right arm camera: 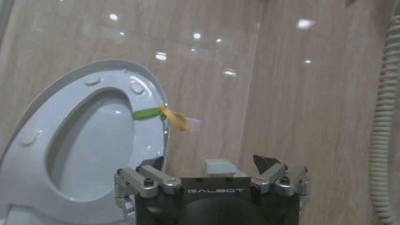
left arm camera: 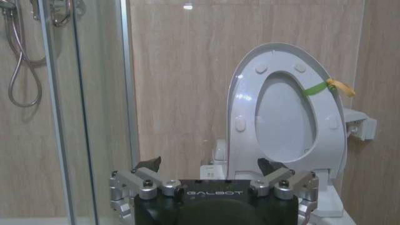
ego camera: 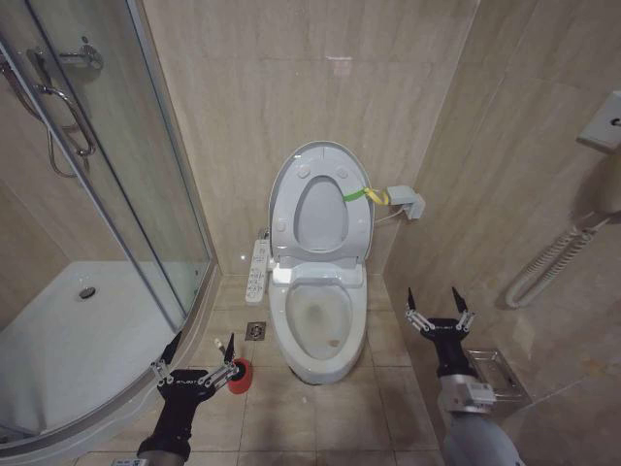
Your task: Open the toilet lid, clean the toilet bowl with a toilet brush, close the toilet lid, and flush.
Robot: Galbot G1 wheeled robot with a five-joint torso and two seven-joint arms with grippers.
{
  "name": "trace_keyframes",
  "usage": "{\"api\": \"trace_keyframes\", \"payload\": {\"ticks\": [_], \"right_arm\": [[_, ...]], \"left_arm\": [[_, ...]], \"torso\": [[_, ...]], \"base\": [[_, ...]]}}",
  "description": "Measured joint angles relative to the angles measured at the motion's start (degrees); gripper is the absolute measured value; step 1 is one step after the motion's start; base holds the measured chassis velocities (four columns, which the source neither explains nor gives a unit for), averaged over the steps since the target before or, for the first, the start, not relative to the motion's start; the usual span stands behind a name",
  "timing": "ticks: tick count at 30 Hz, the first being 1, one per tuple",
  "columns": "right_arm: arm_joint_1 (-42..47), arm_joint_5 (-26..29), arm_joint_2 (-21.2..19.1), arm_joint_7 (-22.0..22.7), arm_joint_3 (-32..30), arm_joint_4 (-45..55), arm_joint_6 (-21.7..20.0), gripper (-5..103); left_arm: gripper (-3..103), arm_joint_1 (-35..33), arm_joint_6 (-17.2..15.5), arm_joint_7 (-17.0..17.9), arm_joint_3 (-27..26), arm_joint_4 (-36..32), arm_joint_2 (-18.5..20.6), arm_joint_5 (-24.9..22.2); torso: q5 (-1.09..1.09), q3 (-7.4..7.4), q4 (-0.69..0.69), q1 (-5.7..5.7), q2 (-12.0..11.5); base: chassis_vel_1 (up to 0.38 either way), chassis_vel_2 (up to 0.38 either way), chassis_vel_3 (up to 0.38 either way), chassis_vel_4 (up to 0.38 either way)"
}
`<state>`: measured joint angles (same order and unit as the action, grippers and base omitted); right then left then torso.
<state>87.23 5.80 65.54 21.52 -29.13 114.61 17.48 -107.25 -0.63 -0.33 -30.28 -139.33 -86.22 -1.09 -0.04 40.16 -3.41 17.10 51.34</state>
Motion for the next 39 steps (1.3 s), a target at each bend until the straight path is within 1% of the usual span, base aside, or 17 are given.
{"api": "trace_keyframes", "payload": {"ticks": [1,2,3,6,8,9,14,15,34,39], "right_arm": [[0.4,-0.5,0.2,-0.9,-0.2,-0.1,0.5,93],[0.4,-0.5,0.2,-0.9,-0.2,-0.1,0.5,93],[0.9,-1.0,0.5,-2.0,-0.5,-0.2,1.1,93],[1.9,-1.8,1.0,-3.7,-1.1,-0.4,2.1,93],[2.4,-2.0,1.2,-4.2,-1.4,-0.3,2.2,93],[2.7,-2.2,1.4,-4.4,-1.5,-0.3,2.3,96],[4.7,-3.5,2.5,-5.6,-2.6,-1.2,3.2,96],[5.1,-4.0,2.8,-5.9,-2.9,-1.5,3.6,99],[6.8,-6.4,8.4,-6.7,-6.9,-0.8,5.2,100],[7.1,-6.4,9.1,-6.1,-7.0,0.1,4.9,100]], "left_arm": [[100,0.0,0.0,0.0,0.0,0.0,0.0,0.0],[100,0.0,0.0,0.0,0.0,0.0,0.0,0.0],[100,0.0,0.0,0.0,0.0,0.0,0.0,0.0],[100,0.0,0.0,0.0,0.0,0.0,0.0,0.0],[100,0.0,0.0,0.0,0.0,0.0,0.0,0.0],[100,0.0,0.0,0.0,0.0,0.0,0.0,0.0],[100,0.0,0.0,0.0,0.0,0.0,0.0,0.0],[100,0.0,0.0,0.0,0.0,0.0,0.0,0.0],[100,0.0,0.0,0.0,0.0,0.0,0.0,0.0],[100,0.0,0.0,0.0,0.0,0.0,0.0,0.0]], "torso": [[0.00,0.00,0.00,0.00,0.0],[0.00,0.00,0.00,0.00,0.0],[0.00,0.00,0.00,0.00,0.0],[0.00,0.00,0.00,0.01,0.0],[0.00,0.00,0.00,0.01,0.0],[0.00,0.00,0.00,0.01,0.0],[0.00,0.00,0.00,0.01,0.0],[0.00,0.00,0.00,0.01,0.0],[0.00,0.00,0.00,0.00,0.0],[0.00,0.00,0.00,0.00,0.0]], "base": [[0.000,0.000,0.000,0.000],[0.000,0.000,0.000,0.000],[0.000,0.000,0.000,0.000],[0.000,0.000,0.000,0.000],[0.000,0.000,0.000,0.000],[0.000,0.000,0.000,0.000],[0.000,0.000,0.000,0.000],[0.000,0.000,0.000,0.000],[0.000,0.000,0.000,0.000],[0.000,0.000,0.000,0.000]]}}
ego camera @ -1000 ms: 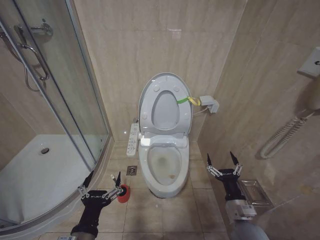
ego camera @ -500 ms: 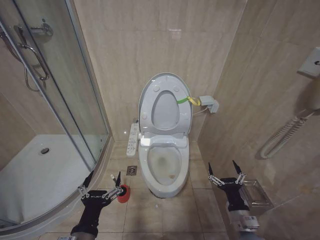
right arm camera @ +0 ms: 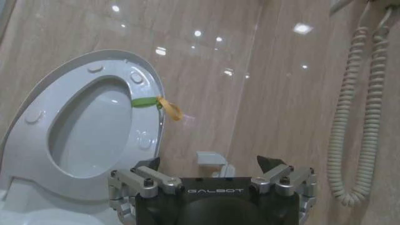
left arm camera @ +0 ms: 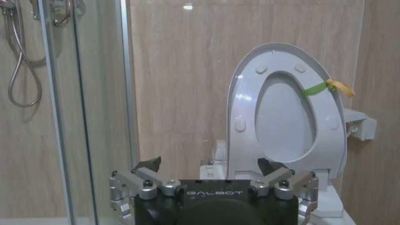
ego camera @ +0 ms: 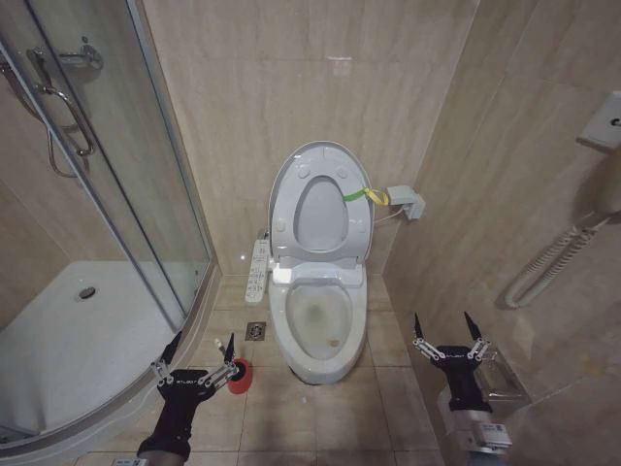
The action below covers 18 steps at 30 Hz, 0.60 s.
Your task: Open the toilet lid, clean the toilet bowl with a toilet brush, close the toilet lid, and flush.
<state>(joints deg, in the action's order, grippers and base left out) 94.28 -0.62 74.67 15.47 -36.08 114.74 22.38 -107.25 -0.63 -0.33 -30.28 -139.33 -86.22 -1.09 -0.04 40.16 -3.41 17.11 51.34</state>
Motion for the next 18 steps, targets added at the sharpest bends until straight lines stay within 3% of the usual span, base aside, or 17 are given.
{"api": "trace_keyframes", "payload": {"ticks": [18], "right_arm": [[2.7,0.3,-0.7,-2.5,-3.5,1.2,-0.6,100]], "left_arm": [[100,0.0,0.0,0.0,0.0,0.0,0.0,0.0]], "torso": [[0.00,0.00,0.00,0.00,0.0]], "base": [[0.000,0.000,0.000,0.000]]}}
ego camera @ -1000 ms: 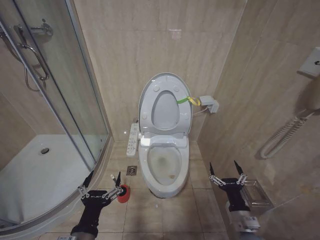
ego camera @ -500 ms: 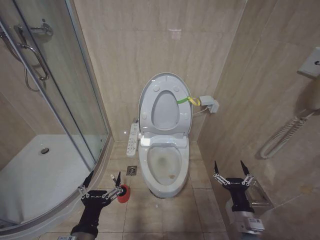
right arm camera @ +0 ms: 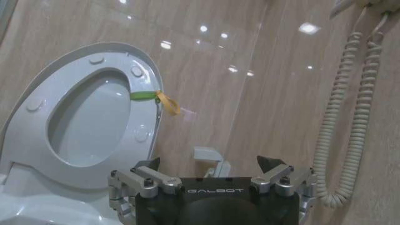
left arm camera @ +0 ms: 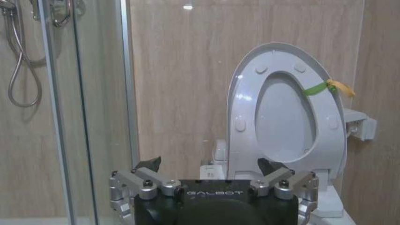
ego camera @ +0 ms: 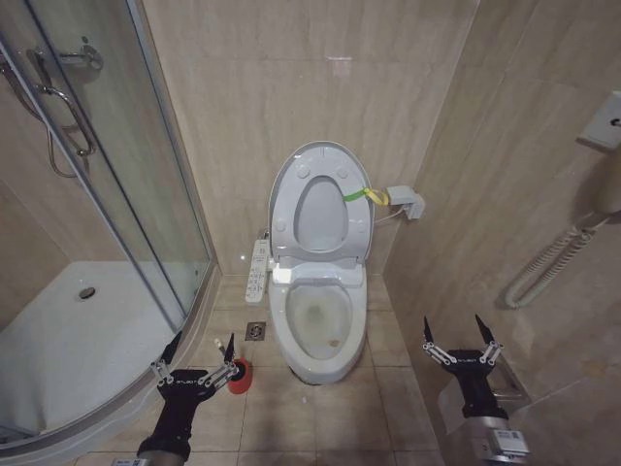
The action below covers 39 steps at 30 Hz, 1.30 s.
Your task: Open the toilet lid, clean the toilet bowl with a toilet brush, close the toilet lid, and flush.
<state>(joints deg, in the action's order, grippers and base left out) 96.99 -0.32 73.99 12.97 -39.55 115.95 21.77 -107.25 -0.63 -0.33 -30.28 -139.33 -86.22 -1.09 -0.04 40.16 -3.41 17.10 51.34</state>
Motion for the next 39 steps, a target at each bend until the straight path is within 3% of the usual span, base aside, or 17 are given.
{"api": "trace_keyframes", "payload": {"ticks": [12,23,39], "right_arm": [[0.0,0.0,0.1,0.6,1.1,0.4,-0.3,100],[0.9,0.7,0.8,-2.2,1.6,1.1,2.2,100],[2.8,0.8,1.8,-3.7,2.6,3.0,2.6,100]], "left_arm": [[100,0.0,0.0,0.0,0.0,0.0,0.0,0.0],[100,0.0,0.0,0.0,0.0,0.0,0.0,0.0],[100,0.0,0.0,0.0,0.0,0.0,0.0,0.0]], "torso": [[0.00,0.00,0.00,0.00,0.0],[0.00,0.00,0.00,0.00,0.0],[0.00,0.00,0.00,0.00,0.0]], "base": [[0.000,0.000,0.000,0.000],[0.000,0.000,0.000,0.000],[0.000,0.000,0.000,0.000]]}}
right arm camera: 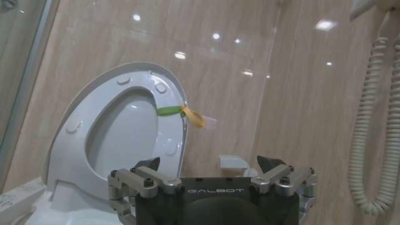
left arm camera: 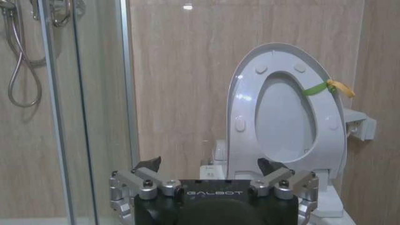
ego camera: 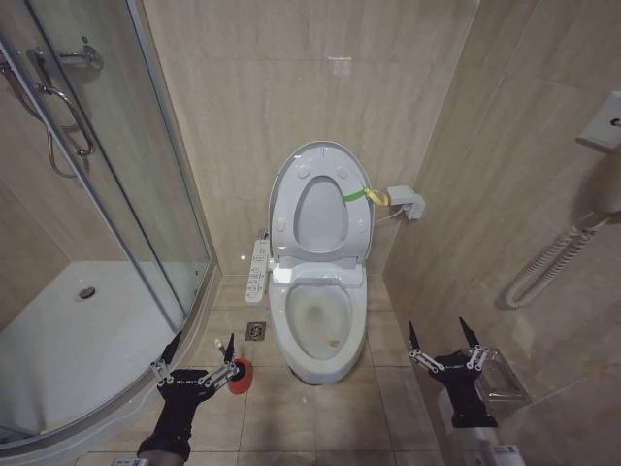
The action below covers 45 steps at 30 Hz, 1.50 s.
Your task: Open the toilet lid, clean the toilet bowl with a toilet brush, close the toilet lid, and flush.
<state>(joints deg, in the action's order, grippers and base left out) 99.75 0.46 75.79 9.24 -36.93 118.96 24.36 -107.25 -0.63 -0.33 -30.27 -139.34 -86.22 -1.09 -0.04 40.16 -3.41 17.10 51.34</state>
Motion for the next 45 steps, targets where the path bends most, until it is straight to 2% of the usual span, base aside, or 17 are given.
{"api": "trace_keyframes", "payload": {"ticks": [11,45], "right_arm": [[0.4,-1.9,0.5,0.8,-0.5,0.5,-0.2,100],[0.4,-2.0,0.6,1.1,-0.5,0.5,-0.4,100]], "left_arm": [[100,0.0,0.0,0.0,0.0,0.0,0.0,0.0],[100,0.0,0.0,0.0,0.0,0.0,0.0,0.0]], "torso": [[0.00,0.00,0.00,0.00,0.0],[0.00,0.00,0.00,0.00,0.0]], "base": [[0.000,0.000,0.000,0.000],[0.000,0.000,0.000,0.000]]}}
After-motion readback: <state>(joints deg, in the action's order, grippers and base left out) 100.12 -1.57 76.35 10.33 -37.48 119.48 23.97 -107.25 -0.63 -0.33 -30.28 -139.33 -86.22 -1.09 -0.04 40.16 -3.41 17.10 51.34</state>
